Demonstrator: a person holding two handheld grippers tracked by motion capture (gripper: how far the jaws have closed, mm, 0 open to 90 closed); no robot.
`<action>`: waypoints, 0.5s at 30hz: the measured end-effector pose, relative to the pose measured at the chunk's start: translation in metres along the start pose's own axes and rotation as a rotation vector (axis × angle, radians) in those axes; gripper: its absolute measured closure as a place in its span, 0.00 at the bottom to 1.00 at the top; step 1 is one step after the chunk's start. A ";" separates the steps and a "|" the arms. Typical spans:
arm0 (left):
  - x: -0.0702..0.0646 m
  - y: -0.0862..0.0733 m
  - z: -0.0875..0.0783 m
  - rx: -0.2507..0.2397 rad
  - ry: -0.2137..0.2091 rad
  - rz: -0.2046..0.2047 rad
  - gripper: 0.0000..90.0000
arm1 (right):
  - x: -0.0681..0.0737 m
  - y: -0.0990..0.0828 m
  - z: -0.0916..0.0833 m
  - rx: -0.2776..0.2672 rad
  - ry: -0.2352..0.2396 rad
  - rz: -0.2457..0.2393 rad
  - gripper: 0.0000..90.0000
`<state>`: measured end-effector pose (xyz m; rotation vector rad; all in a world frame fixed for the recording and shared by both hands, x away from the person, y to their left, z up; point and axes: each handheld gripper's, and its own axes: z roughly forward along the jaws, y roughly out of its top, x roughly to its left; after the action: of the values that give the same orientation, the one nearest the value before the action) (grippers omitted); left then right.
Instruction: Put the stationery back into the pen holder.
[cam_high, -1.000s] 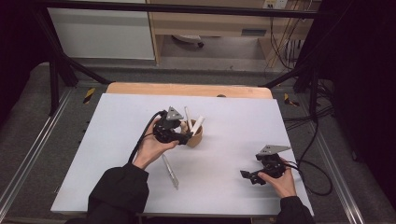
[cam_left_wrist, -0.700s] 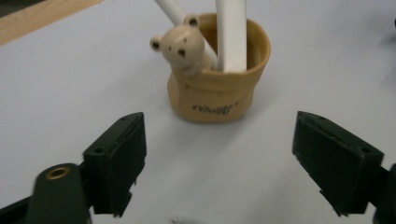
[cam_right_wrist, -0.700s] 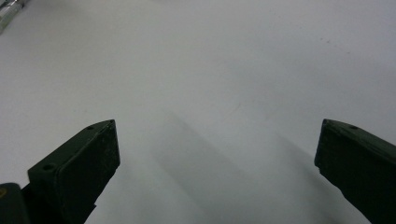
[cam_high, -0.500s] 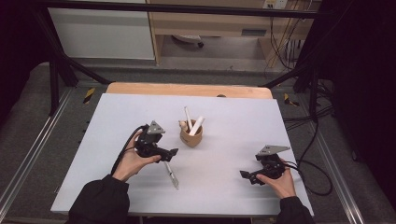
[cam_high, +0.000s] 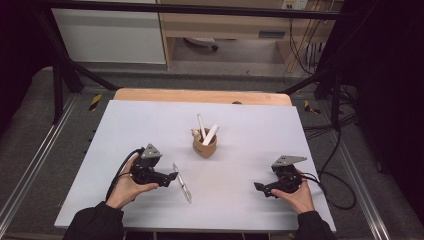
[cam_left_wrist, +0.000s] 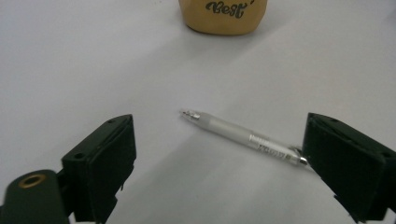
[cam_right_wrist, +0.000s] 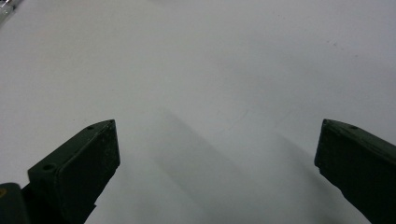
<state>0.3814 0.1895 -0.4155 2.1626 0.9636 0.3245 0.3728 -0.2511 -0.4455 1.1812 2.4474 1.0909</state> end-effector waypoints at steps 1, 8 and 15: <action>0.000 -0.002 0.000 0.003 -0.003 -0.001 0.19 | 0.001 0.000 0.001 0.000 -0.002 -0.002 0.01; 0.000 -0.010 0.005 0.039 -0.046 -0.013 0.44 | 0.004 0.002 0.003 0.003 -0.005 -0.006 0.01; -0.007 -0.014 0.009 0.060 -0.083 0.024 0.73 | 0.004 0.002 0.004 0.011 -0.003 -0.008 0.01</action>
<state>0.3740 0.1860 -0.4314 2.2253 0.9125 0.2176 0.3726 -0.2453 -0.4465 1.1750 2.4569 1.0742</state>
